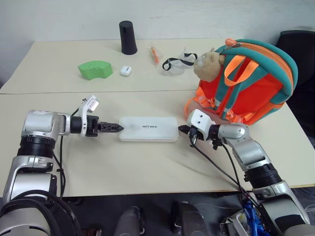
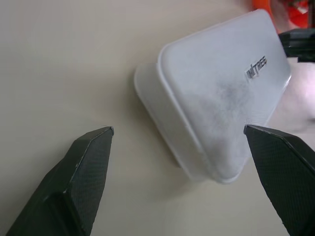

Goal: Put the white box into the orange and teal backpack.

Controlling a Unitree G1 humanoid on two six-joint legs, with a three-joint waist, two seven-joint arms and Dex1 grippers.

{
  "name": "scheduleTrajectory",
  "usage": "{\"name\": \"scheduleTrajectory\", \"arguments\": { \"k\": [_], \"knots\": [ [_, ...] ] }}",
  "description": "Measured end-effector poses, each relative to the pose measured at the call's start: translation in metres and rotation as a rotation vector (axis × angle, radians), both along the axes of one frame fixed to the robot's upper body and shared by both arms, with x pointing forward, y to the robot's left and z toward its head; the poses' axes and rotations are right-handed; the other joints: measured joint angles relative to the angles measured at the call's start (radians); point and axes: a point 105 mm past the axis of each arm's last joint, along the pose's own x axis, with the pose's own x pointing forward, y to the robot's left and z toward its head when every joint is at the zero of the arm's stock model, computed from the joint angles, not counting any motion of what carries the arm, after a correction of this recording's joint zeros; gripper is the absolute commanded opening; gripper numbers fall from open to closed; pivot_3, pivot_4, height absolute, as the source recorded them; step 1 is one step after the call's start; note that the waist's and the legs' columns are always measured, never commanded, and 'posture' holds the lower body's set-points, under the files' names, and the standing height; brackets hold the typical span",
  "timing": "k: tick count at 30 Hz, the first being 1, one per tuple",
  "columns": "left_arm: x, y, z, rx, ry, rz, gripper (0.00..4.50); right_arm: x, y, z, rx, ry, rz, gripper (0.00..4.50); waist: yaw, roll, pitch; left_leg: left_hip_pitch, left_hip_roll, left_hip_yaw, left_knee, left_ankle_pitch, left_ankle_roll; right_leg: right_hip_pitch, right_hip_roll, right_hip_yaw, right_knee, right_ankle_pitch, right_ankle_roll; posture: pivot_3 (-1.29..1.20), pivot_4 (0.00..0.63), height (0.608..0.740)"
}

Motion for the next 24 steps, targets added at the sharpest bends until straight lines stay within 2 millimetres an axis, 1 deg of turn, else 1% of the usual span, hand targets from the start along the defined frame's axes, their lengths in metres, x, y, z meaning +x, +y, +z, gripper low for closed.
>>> {"name": "scheduleTrajectory", "arguments": {
  "k": [2, 7, 13, 18, 23, 24],
  "knots": [
    [0.0, -0.008, -0.001, -0.042, 0.037, -0.007, 4.47, 0.0, 0.001, -0.001, -0.004, 0.0, 0.003, 0.0, 0.0, 0.0, 0.0, 0.0, 0.0, 0.0, 0.001, 0.0, 0.0, 0.0, 0.0, 0.001, 0.001, 0.0, 0.0, 0.0, 0.15, 0.74],
    [0.0, -0.015, -0.003, -0.065, 0.067, -0.011, 4.47, 0.0, 0.003, -0.003, -0.013, -0.007, 0.01, 0.0, -0.001, 0.0, 0.0, 0.0, 0.0, 0.0, 0.001, 0.0, 0.0, 0.0, 0.0, 0.001, 0.001, 0.0, 0.0, 0.0, 0.15, 0.74],
    [0.01, -0.033, -0.003, -0.107, 0.075, -0.012, 4.47, 0.0, 0.005, -0.005, -0.019, -0.005, 0.015, 0.0, 0.011, 0.0, 0.0, 0.0, -0.001, -0.001, 0.005, 0.0, 0.0, 0.001, -0.002, 0.002, 0.004, 0.0, 0.0, 0.0, 0.15, 0.74],
    [0.018, -0.054, -0.002, -0.131, 0.069, -0.054, 4.47, 0.0, 0.006, -0.006, -0.032, -0.014, 0.023, 0.0, 0.022, 0.0, 0.0, 0.0, -0.001, -0.001, 0.005, 0.0, 0.0, 0.001, -0.001, 0.001, 0.004, 0.0, 0.0, 0.0, 0.15, 0.74],
    [0.023, -0.059, 0.0, -0.099, 0.055, -0.076, 4.47, 0.0, 0.003, -0.006, -0.037, -0.02, 0.014, 0.0, 0.021, -0.001, 0.0, 0.0, -0.001, -0.001, 0.005, 0.0, 0.0, 0.001, -0.001, 0.0, 0.004, 0.0, 0.0, 0.0, 0.15, 0.74],
    [0.023, -0.059, 0.0, -0.093, 0.056, -0.084, 4.29, 0.0, 0.003, -0.006, -0.036, -0.022, 0.013, 0.0, 0.022, -0.001, 0.0, 0.0, -0.001, -0.001, 0.005, 0.0, 0.0, 0.001, -0.001, -0.001, 0.004, 0.0, 0.0, 0.0, 0.15, 0.74]
  ]
}}
